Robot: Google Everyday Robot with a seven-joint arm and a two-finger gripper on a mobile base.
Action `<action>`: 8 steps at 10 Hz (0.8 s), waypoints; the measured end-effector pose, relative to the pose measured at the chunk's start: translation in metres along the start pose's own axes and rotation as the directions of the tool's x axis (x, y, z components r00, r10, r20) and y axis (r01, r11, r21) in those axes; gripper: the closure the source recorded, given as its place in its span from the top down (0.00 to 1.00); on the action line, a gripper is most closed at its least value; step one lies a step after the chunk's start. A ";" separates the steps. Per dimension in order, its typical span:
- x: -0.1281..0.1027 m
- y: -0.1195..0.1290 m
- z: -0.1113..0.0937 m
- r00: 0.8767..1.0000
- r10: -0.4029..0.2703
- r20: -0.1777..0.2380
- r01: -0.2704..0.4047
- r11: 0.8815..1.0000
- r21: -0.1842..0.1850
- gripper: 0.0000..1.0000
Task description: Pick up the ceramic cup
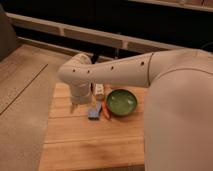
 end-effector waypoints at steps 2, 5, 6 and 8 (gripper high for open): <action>0.000 0.000 0.000 1.000 0.000 0.000 0.000 1.000 0.000 0.65; -0.001 0.000 0.000 1.000 -0.003 0.004 0.003 1.000 0.003 0.65; -0.010 -0.009 -0.003 1.000 -0.005 0.030 0.005 1.000 0.027 0.65; -0.042 -0.046 -0.014 0.995 -0.015 0.098 0.004 0.995 0.104 0.65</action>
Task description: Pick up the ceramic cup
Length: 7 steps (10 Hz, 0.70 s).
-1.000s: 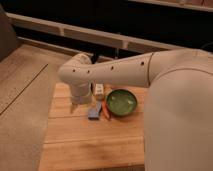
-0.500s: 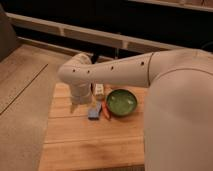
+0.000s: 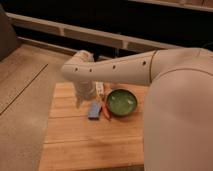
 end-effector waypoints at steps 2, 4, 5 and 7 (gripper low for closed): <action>-0.051 -0.043 -0.023 0.992 -0.054 0.111 0.048 0.997 0.059 0.65; -0.086 -0.078 -0.051 0.977 -0.072 0.200 0.056 0.995 0.082 0.65; -0.092 -0.087 -0.056 0.974 -0.070 0.214 0.053 0.995 0.088 0.65; -0.093 -0.080 -0.056 0.973 -0.078 0.219 0.062 0.995 0.080 0.65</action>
